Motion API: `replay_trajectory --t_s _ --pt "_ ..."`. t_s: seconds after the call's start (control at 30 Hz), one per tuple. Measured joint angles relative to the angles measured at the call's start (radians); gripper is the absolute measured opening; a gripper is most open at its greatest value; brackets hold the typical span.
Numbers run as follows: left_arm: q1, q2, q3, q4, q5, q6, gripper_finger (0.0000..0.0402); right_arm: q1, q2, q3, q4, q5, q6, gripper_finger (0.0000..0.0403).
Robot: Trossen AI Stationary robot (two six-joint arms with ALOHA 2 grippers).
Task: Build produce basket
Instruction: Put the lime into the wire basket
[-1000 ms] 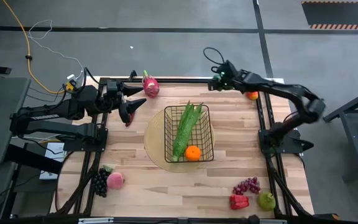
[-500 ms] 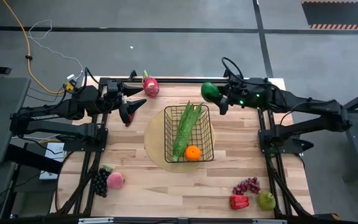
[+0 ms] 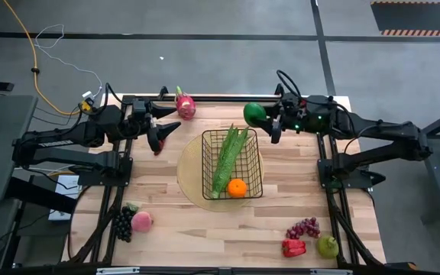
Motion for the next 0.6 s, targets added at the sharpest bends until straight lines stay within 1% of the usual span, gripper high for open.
replay_trajectory --t_s 0.17,0.27,0.4,0.6 --pt "0.000 0.000 0.000 -0.001 0.000 0.000 0.0284 0.000 0.000 0.000 0.004 -0.008 0.030 0.0248" --pt "0.000 0.000 0.000 -0.003 -0.001 0.000 0.0284 0.000 0.000 0.000 -0.004 -0.055 0.045 0.0248" --pt "0.000 0.000 0.000 -0.013 0.000 0.000 0.0284 0.002 0.000 0.000 -0.010 -0.085 0.047 0.0248" --pt "0.000 0.000 0.000 -0.033 0.000 0.000 0.0284 0.015 0.000 0.000 -0.009 -0.089 0.046 0.0248"
